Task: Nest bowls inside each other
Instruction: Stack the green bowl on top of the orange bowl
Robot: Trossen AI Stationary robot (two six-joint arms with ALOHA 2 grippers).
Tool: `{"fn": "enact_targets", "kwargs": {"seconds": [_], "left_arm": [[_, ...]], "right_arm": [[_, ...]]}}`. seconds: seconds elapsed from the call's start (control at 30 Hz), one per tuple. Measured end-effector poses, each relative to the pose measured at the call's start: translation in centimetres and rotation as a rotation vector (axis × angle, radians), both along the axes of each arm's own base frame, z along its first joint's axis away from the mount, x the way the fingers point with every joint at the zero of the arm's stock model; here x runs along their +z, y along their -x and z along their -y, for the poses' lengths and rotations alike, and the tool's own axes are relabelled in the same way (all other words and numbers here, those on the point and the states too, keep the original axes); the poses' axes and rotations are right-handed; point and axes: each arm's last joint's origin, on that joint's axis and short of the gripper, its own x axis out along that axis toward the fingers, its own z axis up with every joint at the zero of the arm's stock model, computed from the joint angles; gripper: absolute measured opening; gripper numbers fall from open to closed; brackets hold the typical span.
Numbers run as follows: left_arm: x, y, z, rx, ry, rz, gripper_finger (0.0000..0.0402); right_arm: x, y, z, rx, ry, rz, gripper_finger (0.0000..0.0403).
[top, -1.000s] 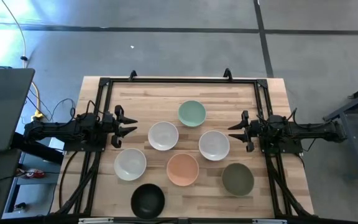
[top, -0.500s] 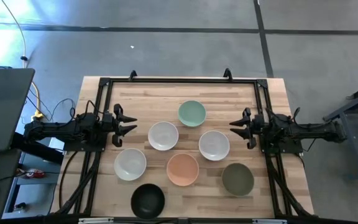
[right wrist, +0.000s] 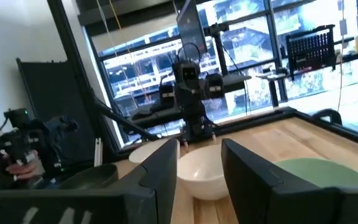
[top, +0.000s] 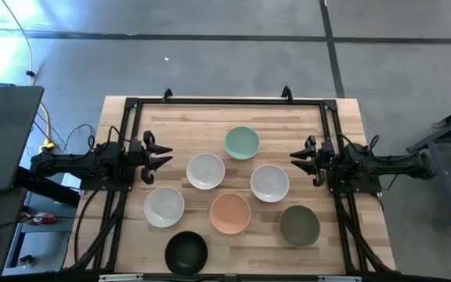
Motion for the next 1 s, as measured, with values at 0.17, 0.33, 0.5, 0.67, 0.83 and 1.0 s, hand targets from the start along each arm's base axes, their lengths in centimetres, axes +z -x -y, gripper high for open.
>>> {"fn": "enact_targets", "kwargs": {"seconds": [0.17, 0.33, 0.5, 0.67, 0.83, 1.0], "left_arm": [[0.0, 0.0, 0.1, -0.036, 0.027, 0.004, 0.0126], [0.0, 0.0, 0.1, -0.043, 0.095, 0.018, 0.0126], [0.0, 0.0, 0.1, -0.05, 0.189, 0.04, 0.0126], [0.0, 0.0, 0.1, -0.052, 0.256, 0.057, 0.0126], [0.3, 0.0, 0.1, -0.058, 0.264, 0.098, 0.0126], [0.7, 0.1, 0.1, -0.06, 0.244, 0.137, 0.0127]], "right_arm": [[1.1, 0.2, 0.0, -0.008, 0.035, 0.064, 0.0117], [3.7, 0.7, 0.0, -0.012, 0.055, 0.094, 0.0117], [6.9, 0.7, -0.1, 0.026, 0.023, 0.041, 0.0117], [10.4, -0.6, -0.2, 0.054, 0.055, -0.047, 0.0117], [13.2, -2.4, -0.2, 0.054, 0.098, -0.214, 0.0117], [14.7, -4.3, 0.1, -0.022, 0.026, -0.428, 0.0117]]}}
